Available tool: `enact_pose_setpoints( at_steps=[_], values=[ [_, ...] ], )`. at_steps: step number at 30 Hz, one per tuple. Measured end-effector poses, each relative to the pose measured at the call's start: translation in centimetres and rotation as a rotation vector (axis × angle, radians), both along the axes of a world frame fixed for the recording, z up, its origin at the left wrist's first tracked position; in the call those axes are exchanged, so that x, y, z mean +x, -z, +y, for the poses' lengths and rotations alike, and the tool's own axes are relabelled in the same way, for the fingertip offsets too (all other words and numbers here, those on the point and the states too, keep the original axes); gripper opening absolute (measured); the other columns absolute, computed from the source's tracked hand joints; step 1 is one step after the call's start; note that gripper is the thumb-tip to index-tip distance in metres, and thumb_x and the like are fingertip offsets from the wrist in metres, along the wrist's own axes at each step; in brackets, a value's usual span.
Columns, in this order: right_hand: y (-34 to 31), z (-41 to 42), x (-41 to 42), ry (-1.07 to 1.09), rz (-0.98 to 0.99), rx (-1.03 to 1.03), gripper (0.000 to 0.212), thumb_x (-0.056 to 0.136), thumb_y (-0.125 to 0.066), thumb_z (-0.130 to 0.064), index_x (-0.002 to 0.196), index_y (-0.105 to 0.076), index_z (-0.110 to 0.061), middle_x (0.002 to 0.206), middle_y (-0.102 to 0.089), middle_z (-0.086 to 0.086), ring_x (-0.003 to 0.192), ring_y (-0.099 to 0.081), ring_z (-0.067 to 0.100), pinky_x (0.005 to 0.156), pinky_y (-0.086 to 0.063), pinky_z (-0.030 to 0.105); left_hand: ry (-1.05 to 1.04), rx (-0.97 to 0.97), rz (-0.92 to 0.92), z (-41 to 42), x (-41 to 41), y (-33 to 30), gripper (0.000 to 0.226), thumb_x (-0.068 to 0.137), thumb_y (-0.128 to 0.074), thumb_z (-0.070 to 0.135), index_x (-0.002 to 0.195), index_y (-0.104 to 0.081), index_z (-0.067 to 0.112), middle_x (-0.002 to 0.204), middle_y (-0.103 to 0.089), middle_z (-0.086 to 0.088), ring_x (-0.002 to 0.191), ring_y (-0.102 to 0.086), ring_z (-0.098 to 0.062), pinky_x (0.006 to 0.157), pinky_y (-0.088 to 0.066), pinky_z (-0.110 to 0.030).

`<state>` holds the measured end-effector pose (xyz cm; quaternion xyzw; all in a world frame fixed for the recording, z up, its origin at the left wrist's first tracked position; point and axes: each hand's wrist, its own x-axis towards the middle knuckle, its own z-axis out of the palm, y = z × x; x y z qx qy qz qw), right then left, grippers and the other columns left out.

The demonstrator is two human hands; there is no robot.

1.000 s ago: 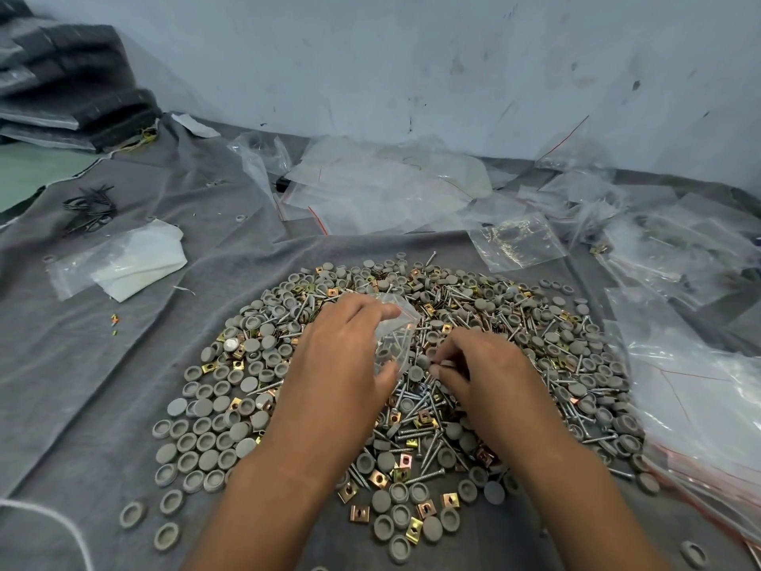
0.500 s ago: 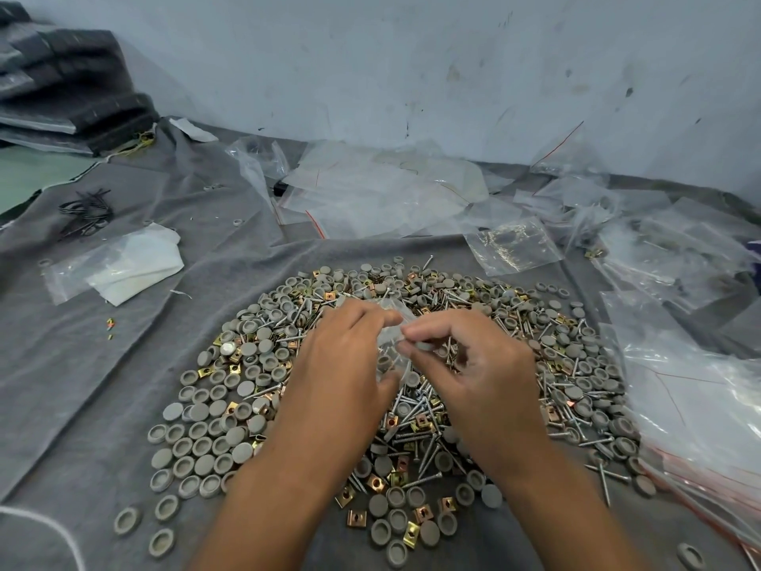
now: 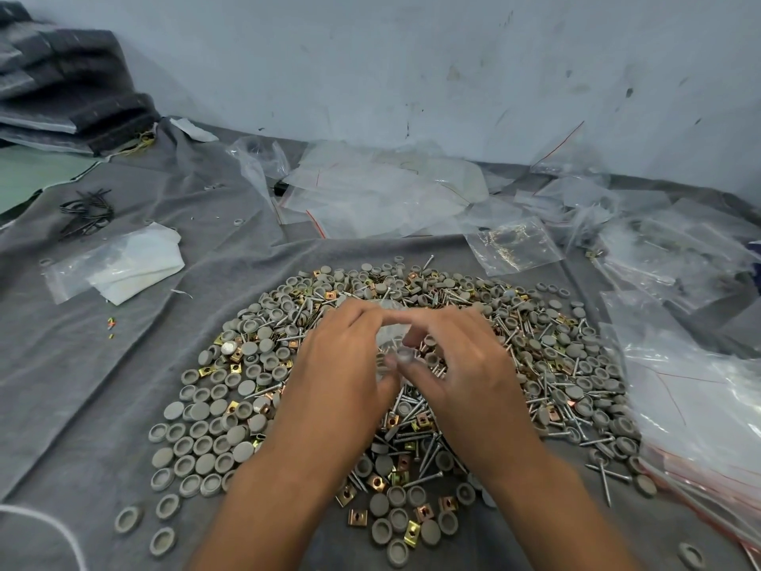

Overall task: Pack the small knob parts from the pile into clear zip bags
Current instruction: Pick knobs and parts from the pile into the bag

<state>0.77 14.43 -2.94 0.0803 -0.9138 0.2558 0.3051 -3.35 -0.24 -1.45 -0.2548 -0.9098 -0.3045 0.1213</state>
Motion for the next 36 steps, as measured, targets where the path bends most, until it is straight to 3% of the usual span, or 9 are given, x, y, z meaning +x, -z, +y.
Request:
enact_pose_setpoints(
  at_steps=[8, 12, 19, 21, 24, 26, 30, 33, 36],
  values=[
    [-0.8, 0.6, 0.5, -0.021, -0.008, -0.239, 0.032, 0.086, -0.081, -0.016, 0.110, -0.065, -0.031, 0.096, -0.067, -0.021, 0.092, -0.064, -0.005, 0.075, -0.042, 0.003, 0.007, 0.001, -0.019, 0.1, 0.0, 0.1, 0.052, 0.083, -0.077, 0.035, 0.131, -0.058, 0.030, 0.120, -0.052, 0.018, 0.110, -0.048, -0.001, 0.100, -0.044, -0.028],
    [-0.9, 0.0, 0.7, -0.037, 0.012, -0.150, 0.041, 0.081, -0.083, -0.013, 0.113, -0.064, -0.031, 0.092, -0.064, -0.020, 0.085, -0.058, -0.013, 0.076, -0.038, 0.000, 0.014, -0.007, -0.025, 0.2, 0.2, 0.1, 0.052, 0.084, -0.075, 0.033, 0.133, -0.056, 0.032, 0.121, -0.050, 0.020, 0.107, -0.047, 0.000, 0.098, -0.045, -0.026],
    [-1.2, 0.8, 0.9, 0.025, 0.027, -0.213, 0.025, 0.088, -0.077, -0.013, 0.102, -0.064, -0.030, 0.092, -0.060, -0.020, 0.084, -0.058, -0.005, 0.072, -0.042, 0.006, 0.002, 0.011, -0.047, 0.0, 0.2, -0.3, 0.055, 0.082, -0.078, 0.033, 0.132, -0.056, 0.030, 0.121, -0.052, 0.018, 0.107, -0.048, -0.002, 0.101, -0.046, -0.032],
    [-1.2, 1.7, 1.0, 0.058, -0.088, -0.228, 0.018, 0.091, -0.073, -0.018, 0.097, -0.063, -0.032, 0.093, -0.061, -0.020, 0.088, -0.062, 0.000, 0.073, -0.048, 0.013, -0.016, 0.011, -0.039, -0.1, 0.2, -0.4, 0.057, 0.082, -0.078, 0.033, 0.134, -0.055, 0.031, 0.120, -0.050, 0.020, 0.102, -0.046, -0.001, 0.100, -0.047, -0.031],
    [-0.9, 3.0, 1.1, 0.060, -0.501, -0.086, 0.016, 0.089, -0.074, -0.036, 0.099, -0.062, -0.040, 0.096, -0.060, -0.023, 0.088, -0.060, -0.004, 0.079, -0.057, 0.026, -0.031, 0.021, -0.019, -0.2, 0.2, -0.5, 0.058, 0.081, -0.078, 0.030, 0.134, -0.055, 0.030, 0.115, -0.047, 0.022, 0.098, -0.043, 0.000, 0.099, -0.046, -0.028],
    [-0.5, 3.0, 1.4, 0.027, -0.673, 0.102, 0.025, 0.085, -0.073, -0.052, 0.106, -0.061, -0.046, 0.103, -0.057, -0.027, 0.097, -0.053, -0.006, 0.089, -0.053, 0.028, -0.033, 0.026, -0.017, -0.3, 0.1, -0.6, 0.058, 0.081, -0.078, 0.029, 0.134, -0.056, 0.029, 0.115, -0.048, 0.020, 0.097, -0.043, 0.000, 0.098, -0.046, -0.029],
    [0.1, 2.0, 1.3, -0.020, -0.709, 0.284, 0.039, 0.083, -0.067, -0.066, 0.118, -0.060, -0.051, 0.115, -0.047, -0.028, 0.110, -0.037, 0.000, 0.090, -0.034, 0.028, -0.032, 0.028, -0.014, -0.2, 0.1, -0.6, 0.058, 0.080, -0.079, 0.029, 0.134, -0.057, 0.028, 0.118, -0.052, 0.018, 0.097, -0.044, -0.001, 0.099, -0.046, -0.031],
    [0.4, 1.6, 1.5, -0.005, -0.679, 0.320, 0.036, 0.086, -0.065, -0.063, 0.118, -0.060, -0.049, 0.114, -0.044, -0.024, 0.108, -0.033, 0.002, 0.088, -0.032, 0.029, -0.032, 0.025, -0.009, -0.2, 0.1, -0.6, 0.057, 0.080, -0.079, 0.028, 0.133, -0.057, 0.027, 0.115, -0.050, 0.019, 0.096, -0.042, -0.001, 0.099, -0.046, -0.030],
    [0.1, 1.2, 1.7, -0.024, -0.654, 0.316, 0.021, 0.087, -0.063, -0.057, 0.103, -0.059, -0.044, 0.109, -0.044, -0.023, 0.104, -0.034, 0.003, 0.088, -0.037, 0.029, -0.031, 0.020, -0.005, -0.2, 0.2, -0.5, 0.057, 0.081, -0.079, 0.029, 0.134, -0.057, 0.028, 0.113, -0.045, 0.022, 0.095, -0.042, 0.000, 0.098, -0.045, -0.028]
  ],
)
